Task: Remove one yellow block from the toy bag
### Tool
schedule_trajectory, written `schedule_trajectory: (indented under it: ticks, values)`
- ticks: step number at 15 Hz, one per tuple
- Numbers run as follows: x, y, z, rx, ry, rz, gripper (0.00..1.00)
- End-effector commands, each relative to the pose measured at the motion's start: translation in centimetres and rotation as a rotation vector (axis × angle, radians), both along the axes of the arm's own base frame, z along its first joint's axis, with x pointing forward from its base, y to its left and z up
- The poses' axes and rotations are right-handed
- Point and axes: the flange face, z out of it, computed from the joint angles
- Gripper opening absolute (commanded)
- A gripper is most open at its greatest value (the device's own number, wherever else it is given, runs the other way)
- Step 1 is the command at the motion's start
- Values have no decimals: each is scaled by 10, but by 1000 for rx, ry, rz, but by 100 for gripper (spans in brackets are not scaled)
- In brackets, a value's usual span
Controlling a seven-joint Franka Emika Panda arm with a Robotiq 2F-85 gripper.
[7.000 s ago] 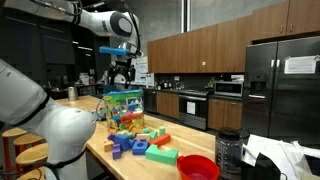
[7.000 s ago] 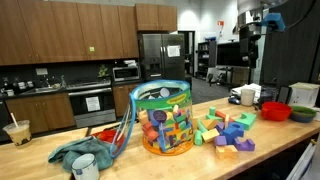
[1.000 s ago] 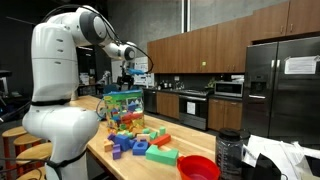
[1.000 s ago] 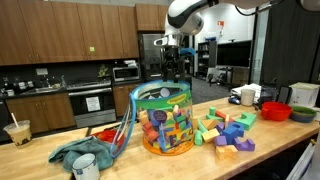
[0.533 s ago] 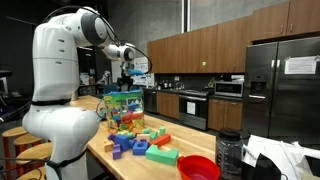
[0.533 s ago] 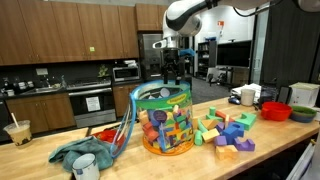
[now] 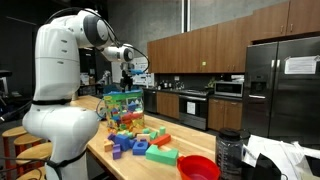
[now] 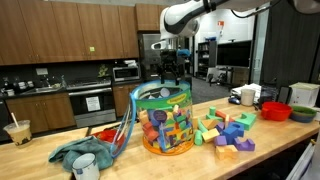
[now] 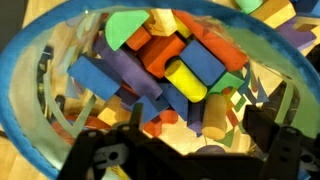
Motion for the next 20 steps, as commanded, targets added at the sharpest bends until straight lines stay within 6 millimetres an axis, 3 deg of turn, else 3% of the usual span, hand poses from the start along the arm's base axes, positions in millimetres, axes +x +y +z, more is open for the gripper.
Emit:
schedule_trajectory:
  ticks: [1, 4, 5, 8, 9, 12, 18, 20]
  values:
    - [7, -1, 4, 16, -58, 60, 100]
    - [9, 0, 4, 33, -70, 102, 100]
    - [-11, 53, -35, 57, -39, 93, 100]
    - [3, 67, -42, 118, 3, 88, 100]
    - [-4, 55, -37, 83, -10, 105, 100]
    - [-7, 69, -50, 84, 12, 121, 100]
    - [-4, 56, -44, 87, 12, 97, 100]
    - [-3, 56, -57, 101, 3, 94, 100]
